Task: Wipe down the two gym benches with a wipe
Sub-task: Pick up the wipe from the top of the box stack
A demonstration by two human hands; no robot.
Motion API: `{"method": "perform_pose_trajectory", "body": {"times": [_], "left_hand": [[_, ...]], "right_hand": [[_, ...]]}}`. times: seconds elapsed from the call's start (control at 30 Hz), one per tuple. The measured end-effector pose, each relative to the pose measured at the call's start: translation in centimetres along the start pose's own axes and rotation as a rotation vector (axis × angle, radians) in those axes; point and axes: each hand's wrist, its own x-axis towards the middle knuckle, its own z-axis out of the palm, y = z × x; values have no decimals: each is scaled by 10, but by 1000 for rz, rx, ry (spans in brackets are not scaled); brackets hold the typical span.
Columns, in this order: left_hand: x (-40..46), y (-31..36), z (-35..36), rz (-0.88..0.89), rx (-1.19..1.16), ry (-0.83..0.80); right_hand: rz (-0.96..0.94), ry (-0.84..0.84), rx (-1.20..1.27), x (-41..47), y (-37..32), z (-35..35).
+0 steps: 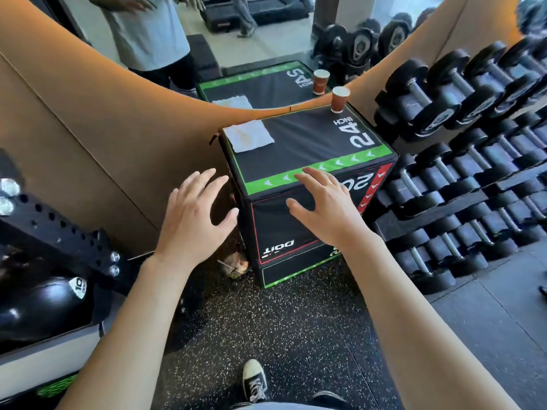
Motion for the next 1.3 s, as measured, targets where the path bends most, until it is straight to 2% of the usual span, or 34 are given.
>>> {"method": "perform_pose_trajectory", "body": {"times": [0.37,0.87,1.1,1.3], "left_hand": [[99,-55,29,-27,-45,-30],[260,-51,130,-243,0,-50],[289,-67,175,-324,23,-94],[308,-99,210,-321,14,-166]], "right_hand": [[-35,-44,1,121,8,33],[-147,-239,84,322,121,76],[-185,-366,98,372,146,115],[-189,-425,78,406,142,163]]}}
